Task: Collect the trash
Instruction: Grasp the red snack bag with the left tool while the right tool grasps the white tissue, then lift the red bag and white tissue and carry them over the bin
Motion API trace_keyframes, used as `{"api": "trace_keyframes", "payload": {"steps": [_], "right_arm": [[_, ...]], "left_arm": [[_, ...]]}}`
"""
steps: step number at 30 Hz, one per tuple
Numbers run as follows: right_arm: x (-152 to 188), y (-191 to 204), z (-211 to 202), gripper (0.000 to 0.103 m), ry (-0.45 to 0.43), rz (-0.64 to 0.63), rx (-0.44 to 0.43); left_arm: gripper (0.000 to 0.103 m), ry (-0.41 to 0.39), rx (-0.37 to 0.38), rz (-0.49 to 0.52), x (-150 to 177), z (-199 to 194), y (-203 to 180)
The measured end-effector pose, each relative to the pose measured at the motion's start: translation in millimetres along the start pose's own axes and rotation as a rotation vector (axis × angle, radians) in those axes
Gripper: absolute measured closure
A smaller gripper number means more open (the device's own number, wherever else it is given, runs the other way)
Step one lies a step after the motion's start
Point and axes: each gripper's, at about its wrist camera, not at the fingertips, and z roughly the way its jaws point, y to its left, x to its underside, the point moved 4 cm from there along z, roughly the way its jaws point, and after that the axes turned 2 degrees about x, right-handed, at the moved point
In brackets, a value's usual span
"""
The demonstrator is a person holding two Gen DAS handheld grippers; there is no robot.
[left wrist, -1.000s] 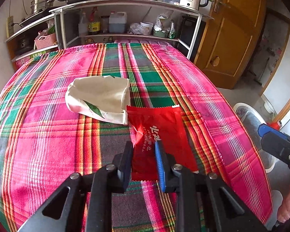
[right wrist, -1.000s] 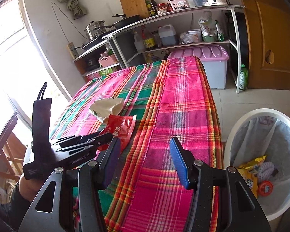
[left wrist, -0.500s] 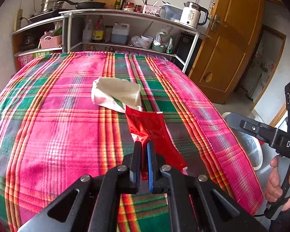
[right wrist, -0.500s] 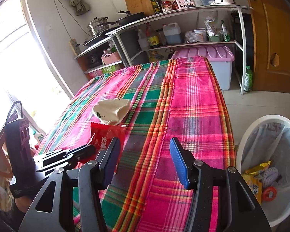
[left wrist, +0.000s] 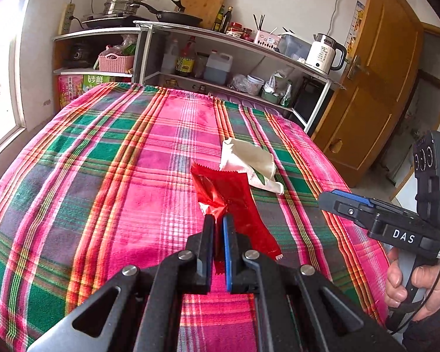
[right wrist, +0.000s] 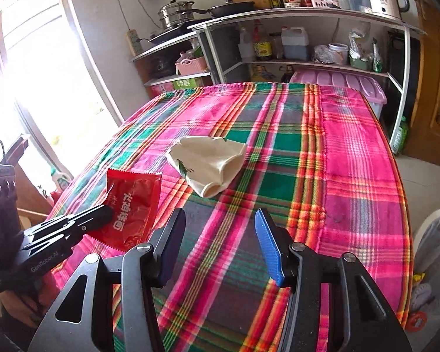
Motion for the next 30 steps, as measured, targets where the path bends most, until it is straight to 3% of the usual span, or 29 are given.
{"api": "trace_keyframes", "payload": {"steps": [15,22,30], "right_arm": [[-20.0,42.7,67.1,0.065,0.084,-0.272,0.048],[-20.2,47.5,79.3,0.079,0.098,-0.325,0.101],[-27.6,42.4,63.2,0.091,0.061,-0.279,0.097]], "left_arm": [[0.097,-0.029,-0.001,-0.068,-0.7,-11.2,34.0],[0.097,-0.022,0.009,-0.075,-1.9,-7.8,36.8],[0.097,-0.015,0.013,-0.070,-1.5,-6.3,33.7]]}}
